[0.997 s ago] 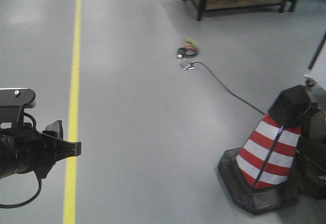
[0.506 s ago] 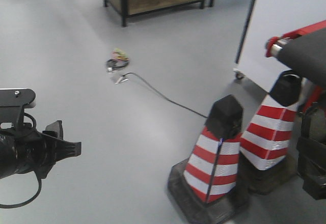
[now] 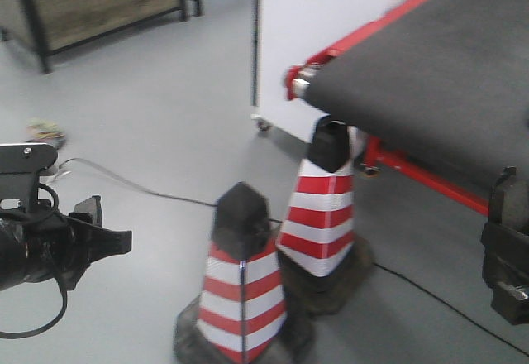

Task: Move and align brake pads A on conveyor
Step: 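Turn the base past the cones up to the dark belt conveyor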

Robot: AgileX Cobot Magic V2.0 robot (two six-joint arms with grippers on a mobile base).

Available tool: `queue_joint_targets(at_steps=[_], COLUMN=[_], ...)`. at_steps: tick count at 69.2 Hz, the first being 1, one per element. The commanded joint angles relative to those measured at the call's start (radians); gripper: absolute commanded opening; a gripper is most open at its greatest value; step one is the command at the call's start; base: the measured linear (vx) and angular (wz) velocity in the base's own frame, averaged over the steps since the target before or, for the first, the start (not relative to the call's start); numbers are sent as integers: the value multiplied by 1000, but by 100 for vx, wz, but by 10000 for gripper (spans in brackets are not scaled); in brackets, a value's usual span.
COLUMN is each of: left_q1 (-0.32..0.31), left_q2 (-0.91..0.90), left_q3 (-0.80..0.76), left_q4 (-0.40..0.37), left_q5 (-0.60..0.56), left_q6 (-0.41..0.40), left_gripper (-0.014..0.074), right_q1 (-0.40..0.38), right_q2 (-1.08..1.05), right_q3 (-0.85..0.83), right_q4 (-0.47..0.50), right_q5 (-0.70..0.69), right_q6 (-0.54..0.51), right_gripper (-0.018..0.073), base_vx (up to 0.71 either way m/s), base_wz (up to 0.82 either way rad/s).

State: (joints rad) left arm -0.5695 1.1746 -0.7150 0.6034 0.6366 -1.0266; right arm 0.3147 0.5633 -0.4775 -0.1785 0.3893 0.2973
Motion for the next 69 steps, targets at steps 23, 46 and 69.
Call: queue_joint_targets(at_steps=[23,46,69], left_q1=[1,1,1], left_q2=[-24,-24,-24], left_q3=[-24,-24,-24], left_q4=[33,33,33], left_q5=[-37,-37,-37], left_q6=[-4,-4,-4], left_gripper=[167,167,167], right_q1=[-4,-4,-4], right_q2=[-1,-1,-1], right_q3=[-31,-31,-31], right_q4=[-15,-15,-15], right_q5=[-90,-90,-90], right_q6=[-11,-11,-11], right_gripper=[24,24,24], base_vx=[19,19,23], base_wz=[-76,-71,-46])
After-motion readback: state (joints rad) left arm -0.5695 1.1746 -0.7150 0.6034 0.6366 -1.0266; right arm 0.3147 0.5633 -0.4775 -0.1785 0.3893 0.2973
